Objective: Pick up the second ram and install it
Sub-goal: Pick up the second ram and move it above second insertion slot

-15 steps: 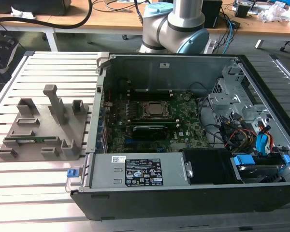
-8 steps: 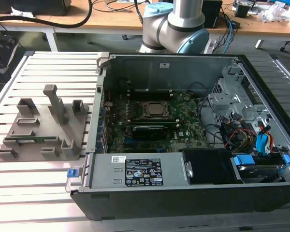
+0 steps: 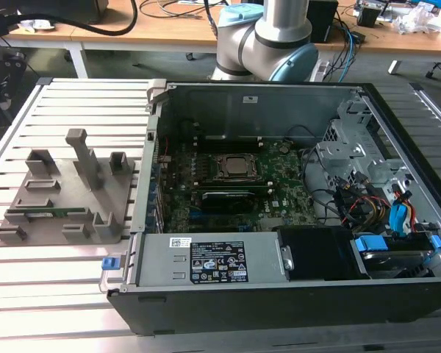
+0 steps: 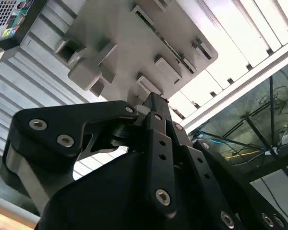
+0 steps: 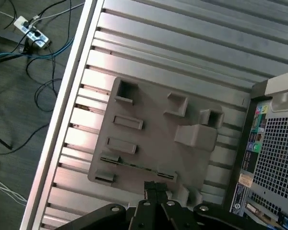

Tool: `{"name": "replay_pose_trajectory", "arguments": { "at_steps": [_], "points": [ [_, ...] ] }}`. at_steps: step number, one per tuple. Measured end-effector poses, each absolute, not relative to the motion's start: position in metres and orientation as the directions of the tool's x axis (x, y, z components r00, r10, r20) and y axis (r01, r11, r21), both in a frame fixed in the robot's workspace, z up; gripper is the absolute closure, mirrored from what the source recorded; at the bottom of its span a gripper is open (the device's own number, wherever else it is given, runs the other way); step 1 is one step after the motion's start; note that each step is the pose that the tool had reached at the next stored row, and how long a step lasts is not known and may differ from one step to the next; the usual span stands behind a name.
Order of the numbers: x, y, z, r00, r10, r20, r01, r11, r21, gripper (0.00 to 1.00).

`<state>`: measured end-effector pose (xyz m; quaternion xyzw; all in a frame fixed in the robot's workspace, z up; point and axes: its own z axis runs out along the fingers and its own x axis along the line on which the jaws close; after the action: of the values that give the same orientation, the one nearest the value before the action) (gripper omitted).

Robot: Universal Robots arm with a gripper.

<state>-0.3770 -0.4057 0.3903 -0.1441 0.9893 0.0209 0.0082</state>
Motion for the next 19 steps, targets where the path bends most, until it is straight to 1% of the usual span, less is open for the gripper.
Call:
{"name": "replay_pose_trajectory", "arguments": {
  "at_steps": [8,19],
  "points": [
    [-0.3770,-0.4056,0.3903,-0.884,-0.466,-0.022,-0.467,0.884,0.039,0.89],
    [-0.3770,-0.4054,0.3903,-0.737,-0.675,-0.022,-0.676,0.736,0.039,0.89]
  ]
}}
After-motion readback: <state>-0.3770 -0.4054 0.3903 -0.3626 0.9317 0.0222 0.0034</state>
